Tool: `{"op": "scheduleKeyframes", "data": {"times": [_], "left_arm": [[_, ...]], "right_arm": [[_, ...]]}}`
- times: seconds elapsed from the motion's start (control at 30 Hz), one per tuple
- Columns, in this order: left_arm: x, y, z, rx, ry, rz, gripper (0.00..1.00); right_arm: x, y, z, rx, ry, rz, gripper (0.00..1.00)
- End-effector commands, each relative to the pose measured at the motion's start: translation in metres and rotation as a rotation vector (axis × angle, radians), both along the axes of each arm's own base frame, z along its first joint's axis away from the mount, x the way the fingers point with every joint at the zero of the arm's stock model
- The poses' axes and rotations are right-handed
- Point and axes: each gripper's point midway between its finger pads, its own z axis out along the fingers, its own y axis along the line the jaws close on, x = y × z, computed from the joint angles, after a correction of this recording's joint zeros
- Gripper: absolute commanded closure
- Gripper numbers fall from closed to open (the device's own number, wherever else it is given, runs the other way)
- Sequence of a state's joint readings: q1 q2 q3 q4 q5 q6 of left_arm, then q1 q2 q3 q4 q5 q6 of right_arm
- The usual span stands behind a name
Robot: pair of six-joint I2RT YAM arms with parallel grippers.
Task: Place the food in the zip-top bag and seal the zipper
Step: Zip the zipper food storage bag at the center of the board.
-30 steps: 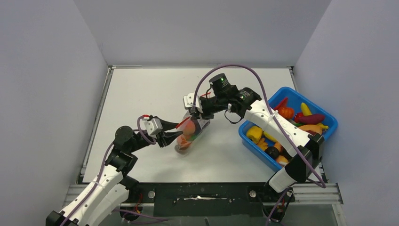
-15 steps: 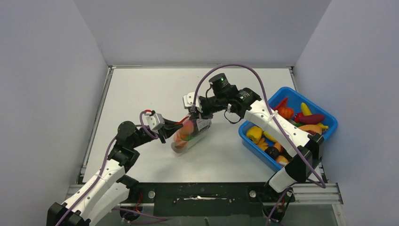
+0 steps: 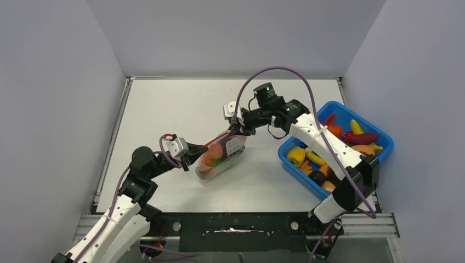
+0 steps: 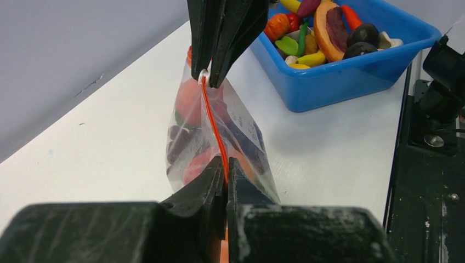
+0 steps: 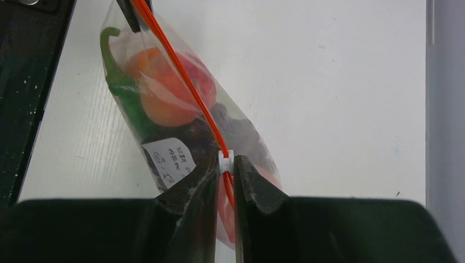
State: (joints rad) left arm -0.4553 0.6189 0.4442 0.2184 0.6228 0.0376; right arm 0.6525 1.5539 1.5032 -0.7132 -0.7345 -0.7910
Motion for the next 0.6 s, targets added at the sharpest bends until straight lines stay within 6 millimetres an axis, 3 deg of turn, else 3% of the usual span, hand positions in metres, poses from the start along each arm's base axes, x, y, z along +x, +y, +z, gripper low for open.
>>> {"op": "scheduleKeyframes", "data": {"times": [0.0, 0.57], "left_arm": [[-0.004, 0.004, 0.034, -0.026, -0.112, 0.005, 1.00], [0.000, 0.019, 0.033, 0.014, -0.138, 0.088, 1.00]], "right_arm": [[0.026, -0.035, 0.018, -0.004, -0.085, -0.124, 1.00], [0.037, -0.141, 0.013, -0.035, -0.041, -0.467, 1.00]]}}
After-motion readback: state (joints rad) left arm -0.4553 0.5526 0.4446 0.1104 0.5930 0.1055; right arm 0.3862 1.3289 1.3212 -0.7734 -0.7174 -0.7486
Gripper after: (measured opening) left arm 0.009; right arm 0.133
